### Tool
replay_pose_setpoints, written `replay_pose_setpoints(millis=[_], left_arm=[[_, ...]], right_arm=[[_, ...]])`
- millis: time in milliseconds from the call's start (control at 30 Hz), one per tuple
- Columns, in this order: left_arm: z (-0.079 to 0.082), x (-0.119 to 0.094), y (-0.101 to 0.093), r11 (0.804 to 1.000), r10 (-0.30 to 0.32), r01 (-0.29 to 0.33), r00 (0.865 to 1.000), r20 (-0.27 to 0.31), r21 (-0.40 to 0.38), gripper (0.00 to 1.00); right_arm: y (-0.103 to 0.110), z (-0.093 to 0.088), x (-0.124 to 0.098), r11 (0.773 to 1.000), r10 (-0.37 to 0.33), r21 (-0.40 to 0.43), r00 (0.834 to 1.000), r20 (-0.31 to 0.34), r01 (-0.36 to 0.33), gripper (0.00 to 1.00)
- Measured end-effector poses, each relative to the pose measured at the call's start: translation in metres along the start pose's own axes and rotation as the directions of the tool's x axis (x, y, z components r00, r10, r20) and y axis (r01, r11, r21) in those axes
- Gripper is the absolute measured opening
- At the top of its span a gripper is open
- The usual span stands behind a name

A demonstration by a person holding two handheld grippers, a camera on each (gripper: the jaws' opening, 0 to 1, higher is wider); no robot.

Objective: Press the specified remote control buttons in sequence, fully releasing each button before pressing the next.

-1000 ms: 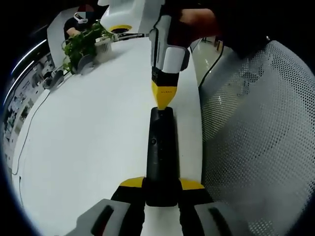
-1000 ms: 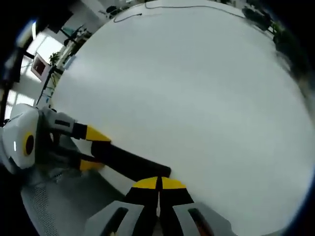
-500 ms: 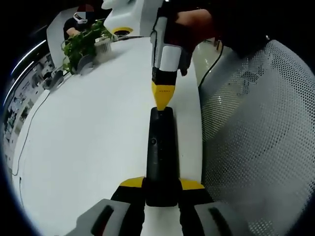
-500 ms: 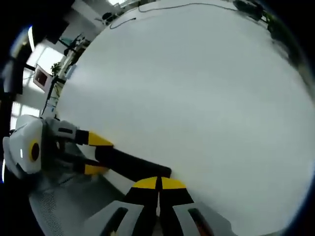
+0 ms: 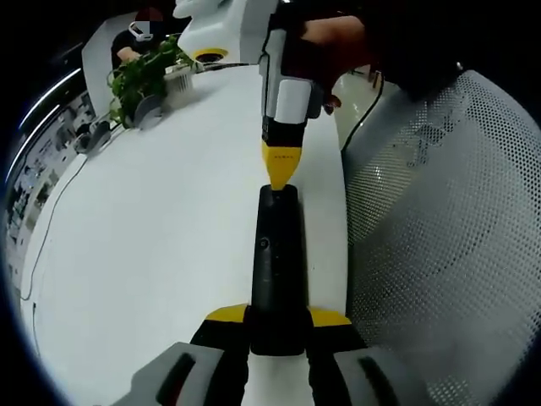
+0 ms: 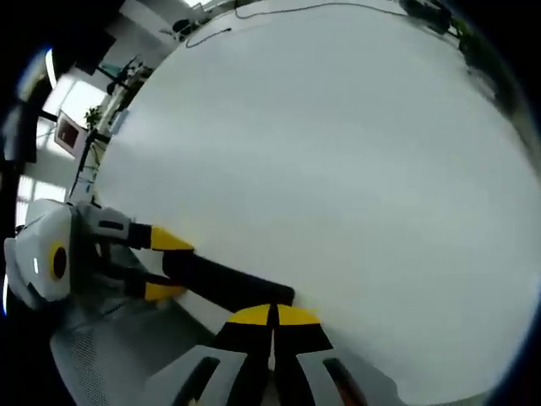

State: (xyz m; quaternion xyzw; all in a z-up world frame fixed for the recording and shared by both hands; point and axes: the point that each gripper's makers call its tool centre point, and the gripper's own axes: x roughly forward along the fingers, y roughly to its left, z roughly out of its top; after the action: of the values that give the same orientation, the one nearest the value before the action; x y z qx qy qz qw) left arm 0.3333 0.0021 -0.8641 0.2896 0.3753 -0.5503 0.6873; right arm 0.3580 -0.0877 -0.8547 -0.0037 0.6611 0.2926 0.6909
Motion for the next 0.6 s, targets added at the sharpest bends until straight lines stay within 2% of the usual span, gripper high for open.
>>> replay_pose_setpoints(millis=[167, 367, 500, 600], left_arm=[[0.000, 0.000, 0.000, 1.000, 0.001, -0.001, 1.000, 0.001, -0.002, 0.25], [0.000, 0.000, 0.000, 1.000, 0.000, 0.000, 1.000, 0.000, -0.001, 0.25], [0.000, 0.000, 0.000, 1.000, -0.001, 0.001, 1.000, 0.001, -0.001, 0.25], [0.000, 0.000, 0.000, 1.000, -0.001, 0.001, 1.000, 0.001, -0.001, 0.25]], right_arm=[[0.001, -0.001, 0.000, 1.000, 0.006, 0.016, 1.000, -0.004, -0.006, 0.00], [0.002, 0.000, 0.000, 1.000, 0.002, -0.004, 1.000, 0.002, -0.002, 0.00], [0.011, 0.004, 0.001, 0.998, 0.057, 0.005, 0.998, 0.022, -0.058, 0.00], [0.014, 0.006, 0.001, 0.997, 0.073, 0.006, 0.997, 0.034, -0.073, 0.00]])
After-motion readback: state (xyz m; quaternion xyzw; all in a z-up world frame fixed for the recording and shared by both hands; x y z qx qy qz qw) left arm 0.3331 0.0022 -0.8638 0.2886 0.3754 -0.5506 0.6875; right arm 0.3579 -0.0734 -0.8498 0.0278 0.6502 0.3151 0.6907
